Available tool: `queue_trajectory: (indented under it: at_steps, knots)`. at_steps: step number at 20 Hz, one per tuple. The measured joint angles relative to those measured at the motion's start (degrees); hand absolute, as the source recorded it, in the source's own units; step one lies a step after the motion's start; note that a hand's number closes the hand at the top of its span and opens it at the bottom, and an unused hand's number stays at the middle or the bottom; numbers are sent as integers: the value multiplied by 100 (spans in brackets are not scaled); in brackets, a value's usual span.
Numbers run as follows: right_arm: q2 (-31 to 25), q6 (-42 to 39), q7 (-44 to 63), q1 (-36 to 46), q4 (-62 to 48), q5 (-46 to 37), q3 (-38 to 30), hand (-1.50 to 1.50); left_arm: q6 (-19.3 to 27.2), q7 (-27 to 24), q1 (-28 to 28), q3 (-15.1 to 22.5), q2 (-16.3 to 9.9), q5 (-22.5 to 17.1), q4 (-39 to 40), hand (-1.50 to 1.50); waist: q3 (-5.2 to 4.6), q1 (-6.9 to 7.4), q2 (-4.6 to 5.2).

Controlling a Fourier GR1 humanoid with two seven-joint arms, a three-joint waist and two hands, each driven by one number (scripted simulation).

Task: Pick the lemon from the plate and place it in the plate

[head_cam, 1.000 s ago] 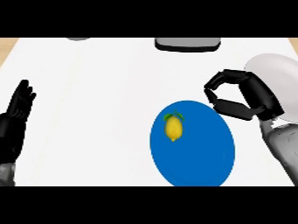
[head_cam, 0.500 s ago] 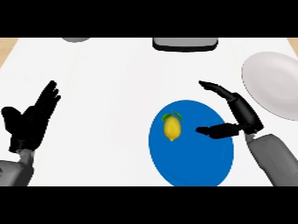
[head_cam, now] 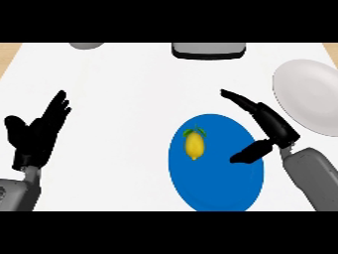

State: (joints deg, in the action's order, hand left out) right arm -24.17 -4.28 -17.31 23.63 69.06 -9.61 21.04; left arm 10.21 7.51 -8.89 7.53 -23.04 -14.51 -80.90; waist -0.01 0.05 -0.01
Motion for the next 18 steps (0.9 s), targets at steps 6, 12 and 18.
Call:
queue_trajectory:
  at_steps: [6, 12, 18]
  knots:
    - [73, -451, 1155, 62, 599, -442, 324, -150, -12, -2, -45, -59, 156, 158, 69, 0, -3, -11, -9]
    - [113, -857, 1802, 375, 563, -1034, 534, -150, -213, -116, -36, -193, 201, 181, 177, 0, -1, 11, -2]
    - [319, -1144, 2196, 508, 376, -1681, 695, -150, -264, -11, -127, -280, 307, 301, 195, 0, 0, 14, 0]
